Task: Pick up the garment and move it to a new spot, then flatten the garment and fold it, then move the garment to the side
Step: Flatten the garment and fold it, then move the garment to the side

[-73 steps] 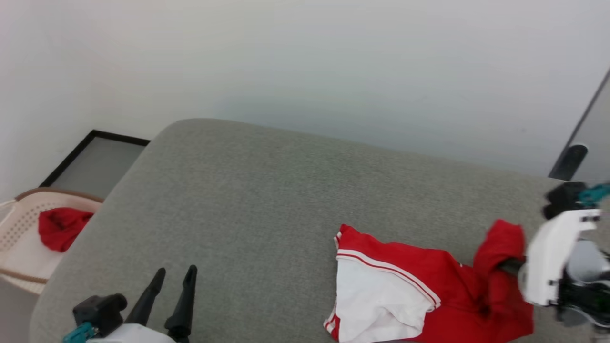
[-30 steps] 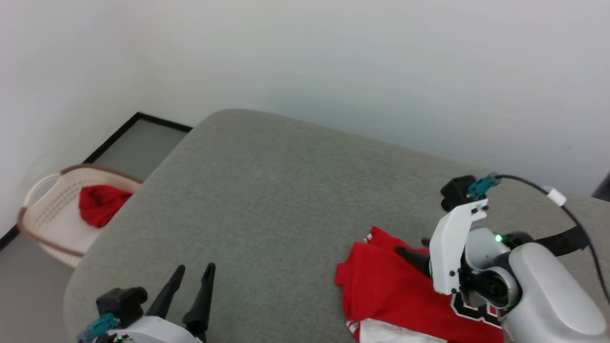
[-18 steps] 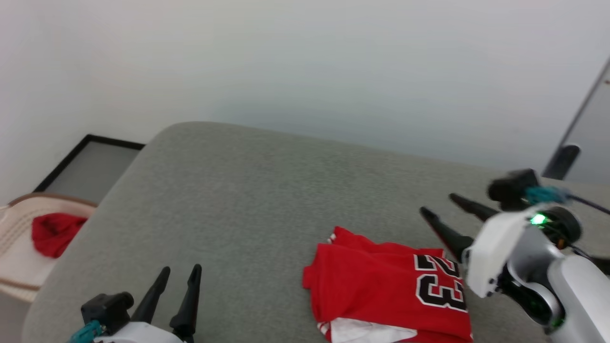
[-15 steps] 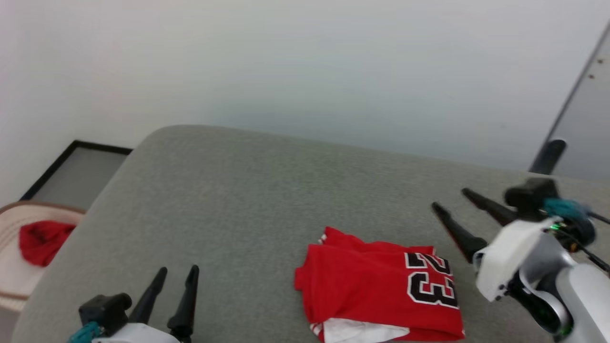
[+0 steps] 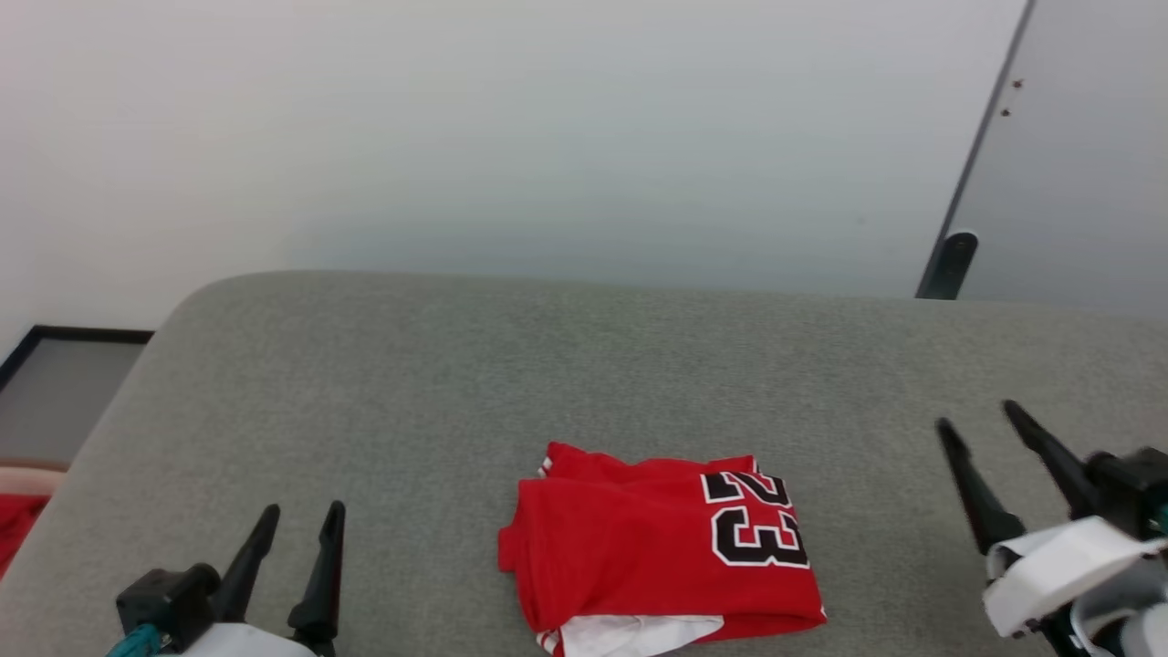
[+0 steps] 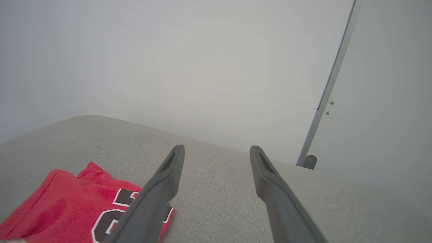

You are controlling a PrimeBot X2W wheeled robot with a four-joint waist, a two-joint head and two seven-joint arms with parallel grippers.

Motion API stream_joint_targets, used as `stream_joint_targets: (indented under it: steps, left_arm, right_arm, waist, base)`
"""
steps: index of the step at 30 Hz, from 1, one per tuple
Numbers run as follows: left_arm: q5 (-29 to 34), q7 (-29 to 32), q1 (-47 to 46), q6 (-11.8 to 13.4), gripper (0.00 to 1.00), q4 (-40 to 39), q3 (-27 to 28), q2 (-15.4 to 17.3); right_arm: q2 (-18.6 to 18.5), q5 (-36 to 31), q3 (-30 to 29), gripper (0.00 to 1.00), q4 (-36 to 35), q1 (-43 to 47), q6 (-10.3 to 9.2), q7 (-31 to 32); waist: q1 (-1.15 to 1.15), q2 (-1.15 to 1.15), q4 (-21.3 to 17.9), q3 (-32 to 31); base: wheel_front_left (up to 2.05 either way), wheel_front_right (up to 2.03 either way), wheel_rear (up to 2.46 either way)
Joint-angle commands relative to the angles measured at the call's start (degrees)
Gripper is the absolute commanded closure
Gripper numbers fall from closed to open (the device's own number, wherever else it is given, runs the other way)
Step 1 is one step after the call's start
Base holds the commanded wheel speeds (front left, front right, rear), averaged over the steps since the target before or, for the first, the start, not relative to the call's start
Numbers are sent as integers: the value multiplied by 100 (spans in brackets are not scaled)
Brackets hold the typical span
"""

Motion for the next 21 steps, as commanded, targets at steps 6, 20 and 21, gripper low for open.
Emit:
stream_joint_targets:
  steps: [6, 20, 21]
  left_arm:
    - [331, -19, 166, -115, 0, -78, 298, -139]
    - [1001, -11, 404, -409, 0, 3, 662, -349]
    - [1035, -11, 419, -413, 0, 4, 688, -366]
  right_arm:
    - [175, -193, -420, 0, -15, 351, -5, -159]
    - [365, -334, -757, 0, -126, 704, -5, -166]
    - [368, -340, -771, 0, -134, 694, -5, -164]
  waist:
    - [0, 0, -159, -20]
    - [0, 0, -284, -37]
    - [0, 0, -291, -38]
  base:
    - [0, 0, 0]
    - [0, 0, 0]
    - [0, 0, 0]
